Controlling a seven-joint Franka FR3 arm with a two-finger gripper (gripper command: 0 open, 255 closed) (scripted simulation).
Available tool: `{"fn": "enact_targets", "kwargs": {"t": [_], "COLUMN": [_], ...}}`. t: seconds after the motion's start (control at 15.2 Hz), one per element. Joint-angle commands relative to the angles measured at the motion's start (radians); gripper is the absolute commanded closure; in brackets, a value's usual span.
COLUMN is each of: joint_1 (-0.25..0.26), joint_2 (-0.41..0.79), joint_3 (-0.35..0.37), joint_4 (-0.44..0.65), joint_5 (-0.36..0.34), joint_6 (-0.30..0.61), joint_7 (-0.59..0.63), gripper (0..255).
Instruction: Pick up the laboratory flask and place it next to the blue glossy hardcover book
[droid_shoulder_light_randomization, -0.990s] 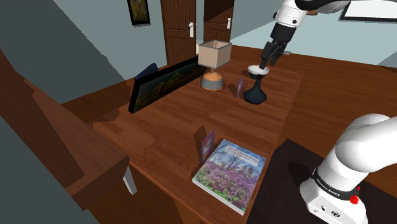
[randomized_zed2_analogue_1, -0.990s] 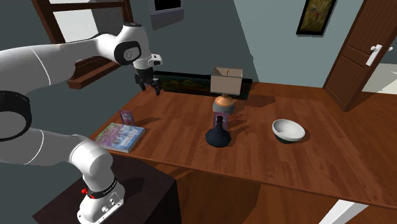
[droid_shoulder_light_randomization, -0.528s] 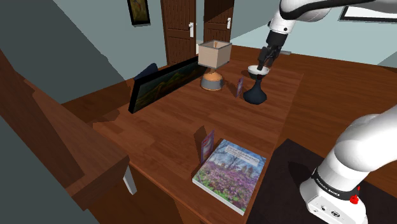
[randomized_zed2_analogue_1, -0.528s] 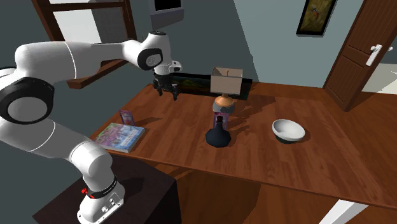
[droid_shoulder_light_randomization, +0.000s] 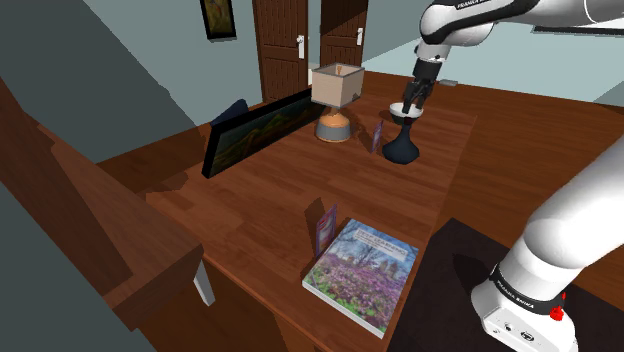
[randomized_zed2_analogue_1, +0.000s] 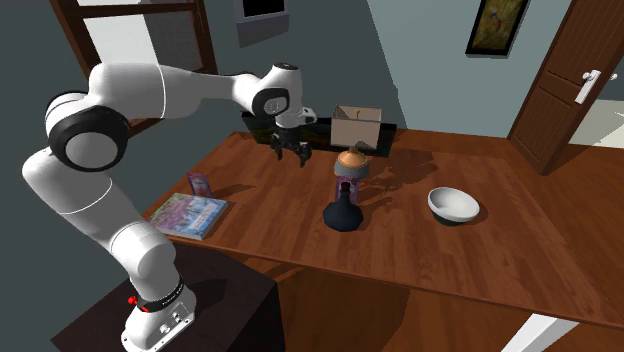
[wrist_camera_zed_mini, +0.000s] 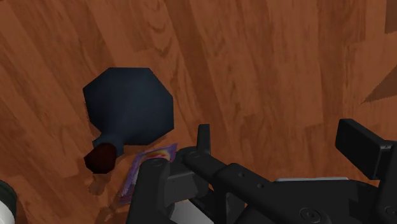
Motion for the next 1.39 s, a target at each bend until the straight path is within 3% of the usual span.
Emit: {"fn": "enact_targets", "kwargs": {"t": [0.0,0.53,0.99,1.32], "joint_1": [-0.01,-0.078,-0.185,-0.182], "joint_2": [0.083,0.39,0.688,0.695], "joint_3": [-0.026,-0.085,-0.092,-0.088], "joint_4": [0.063,0.324,0.649,0.605], "joint_5": [0.015,0.095,0.169,0.172], "joint_6": [0.005,-0.009,-0.084,-0.034], "joint_7": [-0.041,-0.177,-0.261,-0.264], "gripper": [0,0,0,0]}}
